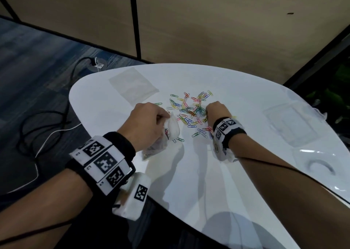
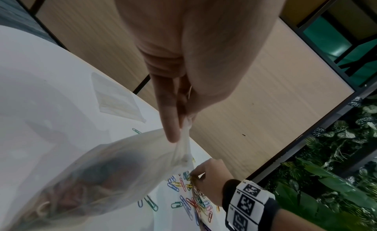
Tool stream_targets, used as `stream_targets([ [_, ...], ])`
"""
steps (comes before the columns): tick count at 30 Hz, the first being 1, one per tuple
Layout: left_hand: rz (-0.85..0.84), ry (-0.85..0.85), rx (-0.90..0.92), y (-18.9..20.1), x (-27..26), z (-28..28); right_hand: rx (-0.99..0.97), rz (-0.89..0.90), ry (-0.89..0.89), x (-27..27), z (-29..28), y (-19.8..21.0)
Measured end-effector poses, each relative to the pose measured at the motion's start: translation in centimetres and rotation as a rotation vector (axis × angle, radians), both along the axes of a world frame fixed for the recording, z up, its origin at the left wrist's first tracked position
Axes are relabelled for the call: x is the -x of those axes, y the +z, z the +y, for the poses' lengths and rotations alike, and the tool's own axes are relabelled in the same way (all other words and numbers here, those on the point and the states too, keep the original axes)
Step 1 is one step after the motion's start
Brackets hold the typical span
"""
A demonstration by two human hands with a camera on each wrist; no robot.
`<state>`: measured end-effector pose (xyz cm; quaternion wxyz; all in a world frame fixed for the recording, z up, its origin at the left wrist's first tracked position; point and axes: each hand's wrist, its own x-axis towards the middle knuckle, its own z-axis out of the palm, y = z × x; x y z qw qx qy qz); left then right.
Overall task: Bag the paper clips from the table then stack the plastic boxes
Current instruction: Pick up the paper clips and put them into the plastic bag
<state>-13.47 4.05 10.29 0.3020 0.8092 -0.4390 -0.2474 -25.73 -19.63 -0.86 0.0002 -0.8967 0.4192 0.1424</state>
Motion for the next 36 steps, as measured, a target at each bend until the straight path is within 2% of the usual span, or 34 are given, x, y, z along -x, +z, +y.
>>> stream_targets([
  [2,-0.004,-0.014,-0.003,0.1,0.1,0.0,-0.019,-0.068,-0.062,0.8,-0.1,0.0],
  [5,-0.008,-0.034,-0.012,0.3,0.4,-0.1,-0.132,-0.314,-0.279,2.2,-1.2,0.6],
  [7,-0.008,-0.041,-0.024,0.3,0.5,0.0,-0.323,-0.522,-0.474,3.2,-1.8,1.3],
  [10,-0.013,-0.042,-0.045,0.4,0.7,0.0,-0.745,-0.879,-0.693,4.2,-0.5,3.6],
  [13,-0.018,-0.039,-0.065,0.4,1.0,0.0,-1.152,-1.189,-0.749,3.7,3.3,7.3],
  [15,-0.031,-0.034,-0.071,0.4,1.2,0.1,-1.324,-1.218,-0.733,3.2,6.3,9.2],
  [17,-0.035,-0.025,-0.061,0.4,1.3,0.0,-1.386,-1.199,-0.714,2.7,8.9,9.5],
  [20,-0.031,-0.006,-0.057,0.2,1.5,-0.1,-1.301,-1.101,-0.669,2.0,12.1,8.9],
  [23,0.006,-0.008,-0.059,0.2,1.7,-0.1,-1.266,-1.072,-0.699,0.9,13.2,8.4],
  [24,0.015,-0.018,-0.06,0.2,1.8,-0.1,-1.237,-1.035,-0.665,0.7,13.3,8.2],
  [28,0.009,-0.035,-0.046,0.3,1.8,0.2,-1.012,-0.78,-0.34,0.6,13.0,8.0],
  [30,0.013,-0.028,-0.053,0.5,1.6,0.2,-1.074,-0.821,-0.317,1.3,11.7,8.6],
  [32,0.004,-0.028,-0.054,0.5,1.3,0.2,-1.112,-0.92,-0.411,2.9,8.7,8.7],
  [33,-0.01,-0.035,-0.052,0.4,1.0,0.2,-1.037,-0.941,-0.465,3.9,6.5,8.2],
  [34,-0.022,-0.04,-0.05,0.4,0.8,0.2,-0.87,-0.883,-0.494,5.0,4.5,7.6],
  [36,-0.03,-0.035,-0.06,0.4,0.6,0.3,-0.422,-0.475,-0.456,7.7,1.0,5.2],
])
